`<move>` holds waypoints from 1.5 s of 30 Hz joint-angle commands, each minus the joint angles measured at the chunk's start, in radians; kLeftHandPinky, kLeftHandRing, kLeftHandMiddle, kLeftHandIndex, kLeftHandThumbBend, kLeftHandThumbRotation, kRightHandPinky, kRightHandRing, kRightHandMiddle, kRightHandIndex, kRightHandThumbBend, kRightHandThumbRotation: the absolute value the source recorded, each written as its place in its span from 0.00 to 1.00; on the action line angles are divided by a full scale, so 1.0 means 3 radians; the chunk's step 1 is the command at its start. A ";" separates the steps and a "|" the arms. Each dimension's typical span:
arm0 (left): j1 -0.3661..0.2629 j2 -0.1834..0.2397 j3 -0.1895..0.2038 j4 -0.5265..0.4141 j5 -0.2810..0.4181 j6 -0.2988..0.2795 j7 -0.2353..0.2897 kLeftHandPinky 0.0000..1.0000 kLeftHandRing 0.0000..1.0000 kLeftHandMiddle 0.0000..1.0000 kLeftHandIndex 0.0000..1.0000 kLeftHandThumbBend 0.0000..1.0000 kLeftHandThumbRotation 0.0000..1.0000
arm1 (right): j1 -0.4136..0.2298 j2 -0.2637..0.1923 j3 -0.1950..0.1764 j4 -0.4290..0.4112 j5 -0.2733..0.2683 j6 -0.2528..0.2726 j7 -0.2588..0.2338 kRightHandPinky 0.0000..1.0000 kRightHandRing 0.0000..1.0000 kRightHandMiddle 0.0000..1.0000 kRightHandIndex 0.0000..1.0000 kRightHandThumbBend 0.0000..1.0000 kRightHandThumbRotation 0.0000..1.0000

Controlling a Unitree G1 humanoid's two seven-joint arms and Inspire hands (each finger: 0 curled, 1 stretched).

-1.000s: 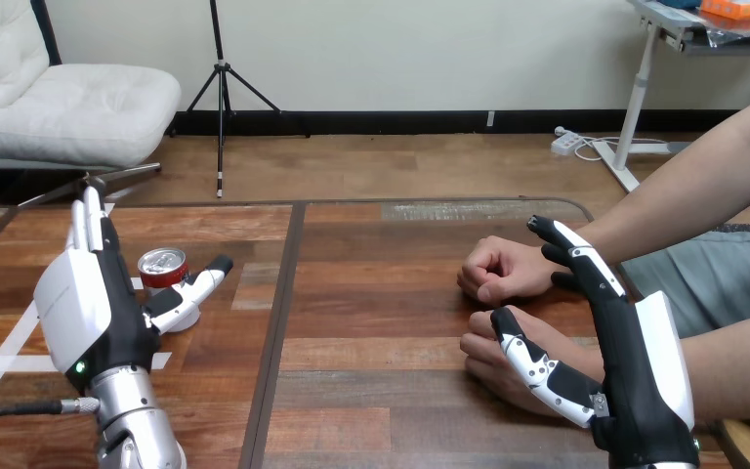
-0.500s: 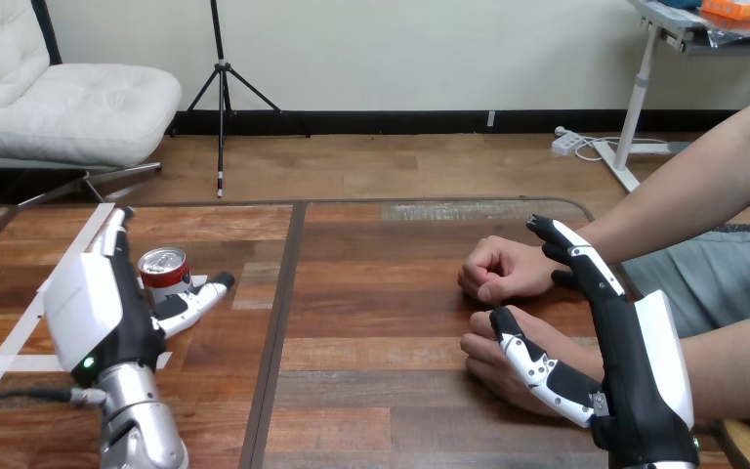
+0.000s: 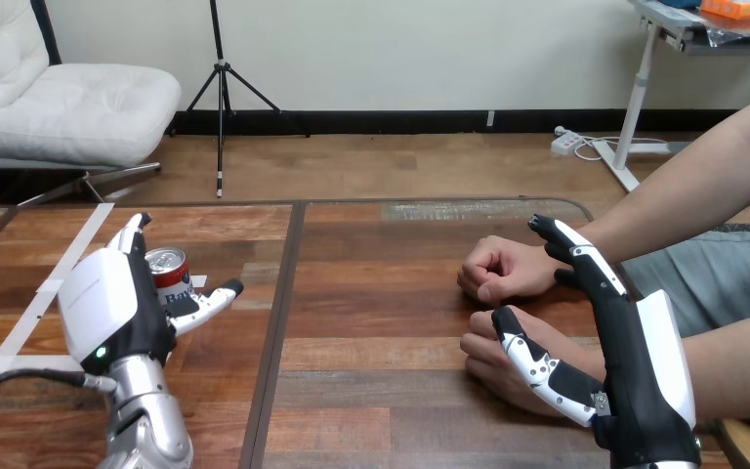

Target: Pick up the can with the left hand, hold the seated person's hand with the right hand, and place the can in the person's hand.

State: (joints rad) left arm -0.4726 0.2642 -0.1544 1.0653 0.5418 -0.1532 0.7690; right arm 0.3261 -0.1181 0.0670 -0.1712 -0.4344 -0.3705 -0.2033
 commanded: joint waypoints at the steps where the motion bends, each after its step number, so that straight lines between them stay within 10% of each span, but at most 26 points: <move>1: -0.0321 0.0088 -0.0076 0.0035 0.0062 0.0005 0.0073 0.77 0.84 0.87 0.87 0.93 0.41 | -0.0189 -0.0008 -0.0031 -0.0164 0.0006 0.0004 0.0004 0.82 0.88 0.88 0.86 0.44 0.00; 45: -0.0480 0.0105 -0.0280 0.0193 0.0141 0.0219 0.0302 0.85 0.90 0.92 0.91 0.91 0.45 | -0.0170 -0.0027 -0.0050 -0.0172 0.0006 0.0001 0.0042 0.83 0.88 0.89 0.86 0.45 0.00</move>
State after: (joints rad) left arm -0.5263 0.2677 -0.2218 1.1219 0.5618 -0.0933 0.8317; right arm 0.3261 -0.1194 0.0637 -0.1715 -0.4336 -0.3678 -0.1902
